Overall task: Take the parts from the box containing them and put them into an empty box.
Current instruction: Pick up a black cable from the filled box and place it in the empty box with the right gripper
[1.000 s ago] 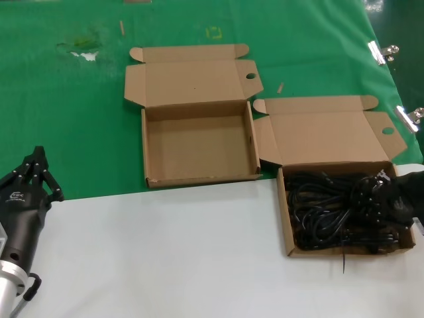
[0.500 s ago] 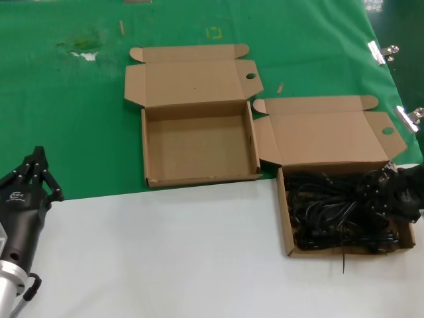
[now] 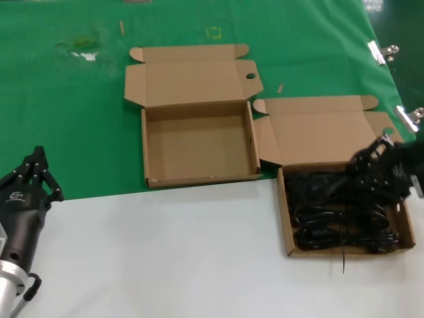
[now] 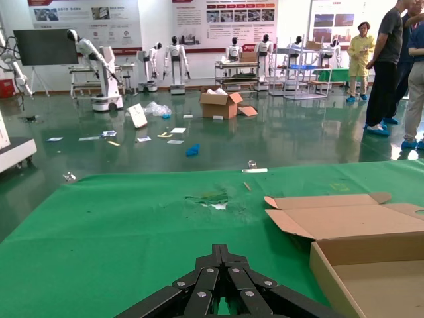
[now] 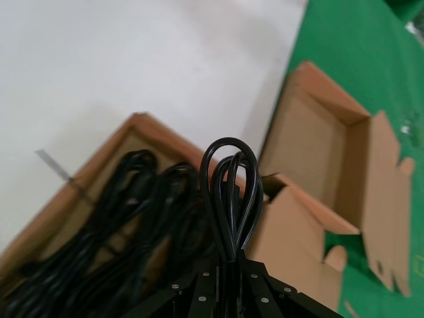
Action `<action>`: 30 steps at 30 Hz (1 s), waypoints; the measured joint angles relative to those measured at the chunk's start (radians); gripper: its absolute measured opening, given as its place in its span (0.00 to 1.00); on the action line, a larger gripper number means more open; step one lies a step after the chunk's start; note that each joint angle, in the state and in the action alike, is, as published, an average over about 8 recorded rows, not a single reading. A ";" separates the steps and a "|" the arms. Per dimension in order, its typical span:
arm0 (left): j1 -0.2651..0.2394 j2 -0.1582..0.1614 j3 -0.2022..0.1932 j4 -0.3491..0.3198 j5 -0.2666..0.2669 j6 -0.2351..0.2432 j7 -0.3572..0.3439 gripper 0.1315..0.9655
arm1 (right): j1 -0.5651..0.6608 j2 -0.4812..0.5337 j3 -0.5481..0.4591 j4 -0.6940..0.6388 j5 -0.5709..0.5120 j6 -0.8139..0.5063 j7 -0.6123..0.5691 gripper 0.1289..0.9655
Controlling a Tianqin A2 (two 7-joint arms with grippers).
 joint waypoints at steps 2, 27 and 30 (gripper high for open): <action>0.000 0.000 0.000 0.000 0.000 0.000 0.000 0.01 | 0.013 -0.009 0.000 0.005 -0.002 0.003 0.030 0.06; 0.000 0.000 0.000 0.000 0.000 0.000 0.000 0.01 | 0.250 -0.321 -0.113 -0.248 -0.106 0.091 0.127 0.06; 0.000 0.000 0.000 0.000 0.000 0.000 0.000 0.01 | 0.279 -0.370 -0.125 -0.304 -0.113 0.108 0.105 0.06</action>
